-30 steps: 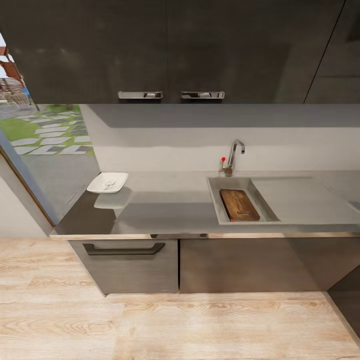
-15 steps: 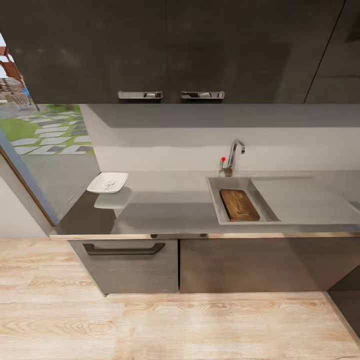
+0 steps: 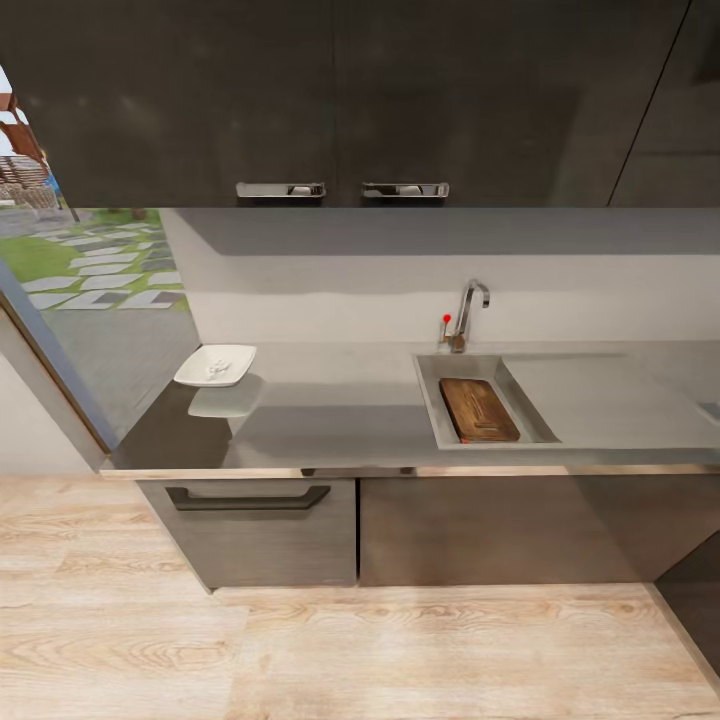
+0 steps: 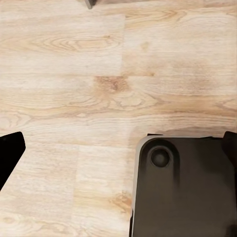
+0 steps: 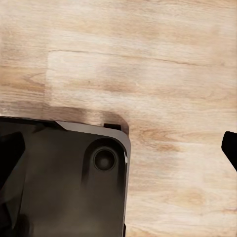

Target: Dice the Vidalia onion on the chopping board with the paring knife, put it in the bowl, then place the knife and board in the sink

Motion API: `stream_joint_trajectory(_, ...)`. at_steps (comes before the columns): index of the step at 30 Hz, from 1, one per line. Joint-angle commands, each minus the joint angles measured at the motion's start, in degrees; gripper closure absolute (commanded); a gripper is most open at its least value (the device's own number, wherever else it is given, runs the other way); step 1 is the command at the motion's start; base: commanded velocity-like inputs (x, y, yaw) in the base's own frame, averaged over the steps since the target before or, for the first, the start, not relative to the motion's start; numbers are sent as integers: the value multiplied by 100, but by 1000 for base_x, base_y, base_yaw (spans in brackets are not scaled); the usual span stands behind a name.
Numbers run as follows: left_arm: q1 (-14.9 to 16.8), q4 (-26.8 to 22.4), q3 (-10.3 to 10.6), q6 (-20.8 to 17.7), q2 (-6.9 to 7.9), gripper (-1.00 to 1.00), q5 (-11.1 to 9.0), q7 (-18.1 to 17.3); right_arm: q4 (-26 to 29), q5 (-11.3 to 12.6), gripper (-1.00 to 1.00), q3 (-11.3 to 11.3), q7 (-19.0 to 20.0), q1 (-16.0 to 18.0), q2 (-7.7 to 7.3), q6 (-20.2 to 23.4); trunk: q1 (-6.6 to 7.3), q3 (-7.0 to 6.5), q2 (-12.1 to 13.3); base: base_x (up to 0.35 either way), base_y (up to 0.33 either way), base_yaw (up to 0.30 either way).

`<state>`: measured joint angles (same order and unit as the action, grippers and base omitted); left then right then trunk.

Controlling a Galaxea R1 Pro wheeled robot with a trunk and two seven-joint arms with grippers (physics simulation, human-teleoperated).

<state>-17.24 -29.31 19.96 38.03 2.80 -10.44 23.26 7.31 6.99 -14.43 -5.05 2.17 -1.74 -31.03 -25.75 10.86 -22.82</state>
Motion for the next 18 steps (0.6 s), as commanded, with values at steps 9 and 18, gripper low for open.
stream_joint_trajectory(9,1,-13,45,11,10,-100,-55,30,-1,57,-100,-51,-14,3,-2,-17,-3,10,-11,0,0,0)
stream_joint_trajectory(18,1,-12,49,11,10,-100,-55,30,-1,57,-100,-51,-16,3,-2,-17,-3,10,-11,0,0,0)
